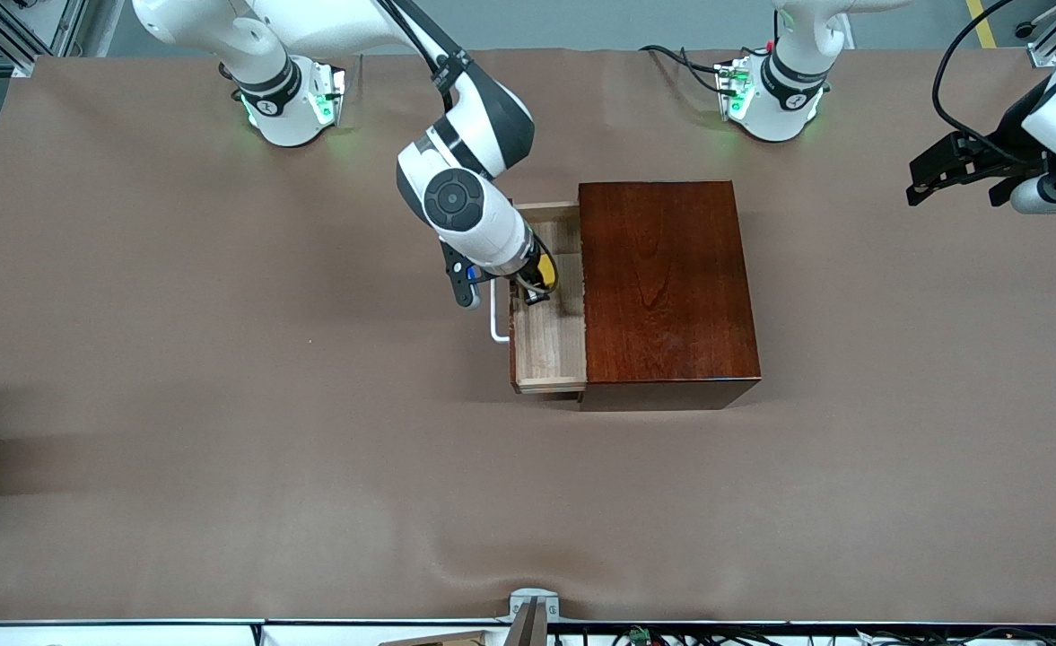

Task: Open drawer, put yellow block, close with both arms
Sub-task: 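Lower the cube into the drawer and open the right gripper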

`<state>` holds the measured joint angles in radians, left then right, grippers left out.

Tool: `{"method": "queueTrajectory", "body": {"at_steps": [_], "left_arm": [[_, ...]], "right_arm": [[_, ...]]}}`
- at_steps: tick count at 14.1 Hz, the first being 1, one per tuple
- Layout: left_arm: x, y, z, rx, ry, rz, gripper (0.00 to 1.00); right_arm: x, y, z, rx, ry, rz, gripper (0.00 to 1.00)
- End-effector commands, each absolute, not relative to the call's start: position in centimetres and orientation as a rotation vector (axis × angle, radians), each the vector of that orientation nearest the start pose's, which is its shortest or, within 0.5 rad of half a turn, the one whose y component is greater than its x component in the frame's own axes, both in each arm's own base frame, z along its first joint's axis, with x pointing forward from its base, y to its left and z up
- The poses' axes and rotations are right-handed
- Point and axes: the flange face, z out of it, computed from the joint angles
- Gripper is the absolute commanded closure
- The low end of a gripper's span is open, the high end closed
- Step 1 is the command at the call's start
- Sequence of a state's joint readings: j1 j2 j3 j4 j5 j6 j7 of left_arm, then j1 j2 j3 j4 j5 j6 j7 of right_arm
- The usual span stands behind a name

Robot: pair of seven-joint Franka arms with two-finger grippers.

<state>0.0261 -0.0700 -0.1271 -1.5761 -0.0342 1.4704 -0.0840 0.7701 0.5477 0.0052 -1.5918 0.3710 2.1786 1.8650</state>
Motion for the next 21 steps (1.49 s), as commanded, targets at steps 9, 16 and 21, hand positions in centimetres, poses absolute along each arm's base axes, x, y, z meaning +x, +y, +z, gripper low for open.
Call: {"method": "queueTrajectory", "body": {"at_steps": [9,16,21], "left_arm": [[51.4,-5.9,65.7,-3.178,0.057,0.048,0.0],[51.4,-5.8,65.7,-3.174,0.052,0.049,0.0],[52.2,-5.9,64.8,-3.172,0.032,0.071,0.0]], "right_arm": [[49.2,50.1,32.6,-2.301,1.919,0.433,0.0],[54.3,46.2,40.6,-2.355,1.955,0.406,0.0],[59.3,39.5,46.6,-2.23,1.992,0.365,0.0]]}}
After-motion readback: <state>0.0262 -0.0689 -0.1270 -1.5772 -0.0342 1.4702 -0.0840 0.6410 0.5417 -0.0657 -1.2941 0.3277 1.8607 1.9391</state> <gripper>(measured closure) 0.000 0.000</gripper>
